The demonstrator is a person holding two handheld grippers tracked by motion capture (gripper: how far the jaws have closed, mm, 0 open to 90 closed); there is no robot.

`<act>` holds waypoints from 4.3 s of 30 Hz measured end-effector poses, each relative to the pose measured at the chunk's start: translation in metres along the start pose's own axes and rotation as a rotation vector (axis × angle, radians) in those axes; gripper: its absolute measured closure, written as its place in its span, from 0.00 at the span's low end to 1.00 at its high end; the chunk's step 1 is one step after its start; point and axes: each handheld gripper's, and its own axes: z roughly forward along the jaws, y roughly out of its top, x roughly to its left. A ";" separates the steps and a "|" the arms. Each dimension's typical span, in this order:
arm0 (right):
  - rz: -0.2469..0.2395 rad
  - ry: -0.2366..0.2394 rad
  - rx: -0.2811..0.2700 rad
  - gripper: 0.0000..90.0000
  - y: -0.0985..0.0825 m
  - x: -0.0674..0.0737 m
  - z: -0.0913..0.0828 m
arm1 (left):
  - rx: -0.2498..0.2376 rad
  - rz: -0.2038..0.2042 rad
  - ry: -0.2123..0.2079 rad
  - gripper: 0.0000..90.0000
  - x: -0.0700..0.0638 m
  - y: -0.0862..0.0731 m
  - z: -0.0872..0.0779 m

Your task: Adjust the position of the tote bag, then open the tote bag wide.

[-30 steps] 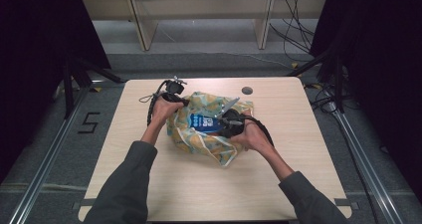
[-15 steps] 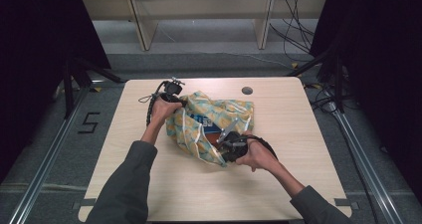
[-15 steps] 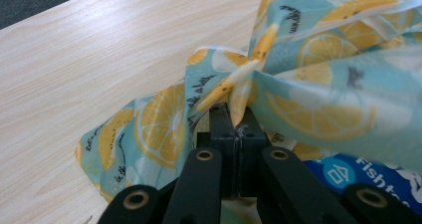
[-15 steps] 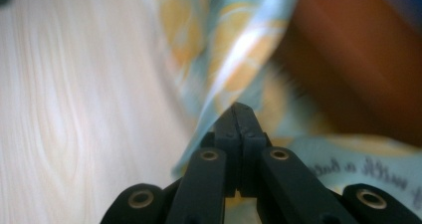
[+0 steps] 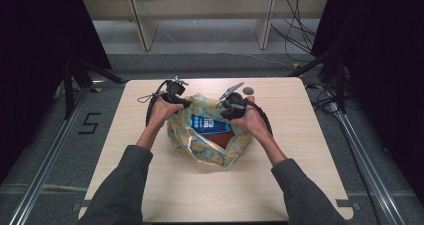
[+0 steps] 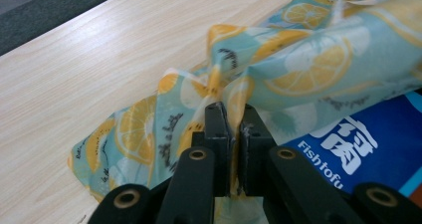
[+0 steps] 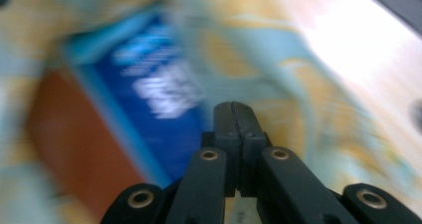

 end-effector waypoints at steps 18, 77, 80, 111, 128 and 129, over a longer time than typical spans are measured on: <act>0.160 0.046 -0.091 1.00 -0.007 -0.028 -0.020 | -0.080 -0.011 -0.027 0.74 -0.010 0.006 -0.013; 0.099 0.065 -0.217 0.52 -0.104 0.019 -0.100 | -0.321 -0.019 -0.138 0.29 -0.096 -0.136 -0.119; 0.111 0.059 -0.217 0.49 -0.112 0.018 -0.102 | -0.315 -0.011 -0.143 0.28 -0.103 -0.143 -0.114; 0.211 0.028 -0.178 0.40 -0.205 0.055 -0.111 | -0.234 0.015 -0.171 0.24 -0.142 -0.215 -0.102; 0.194 0.022 -0.140 0.32 -0.244 0.079 -0.111 | -0.186 0.045 -0.157 0.23 -0.154 -0.225 -0.096; 0.198 0.022 -0.132 0.32 -0.245 0.080 -0.112 | -0.188 0.040 -0.157 0.23 -0.154 -0.225 -0.096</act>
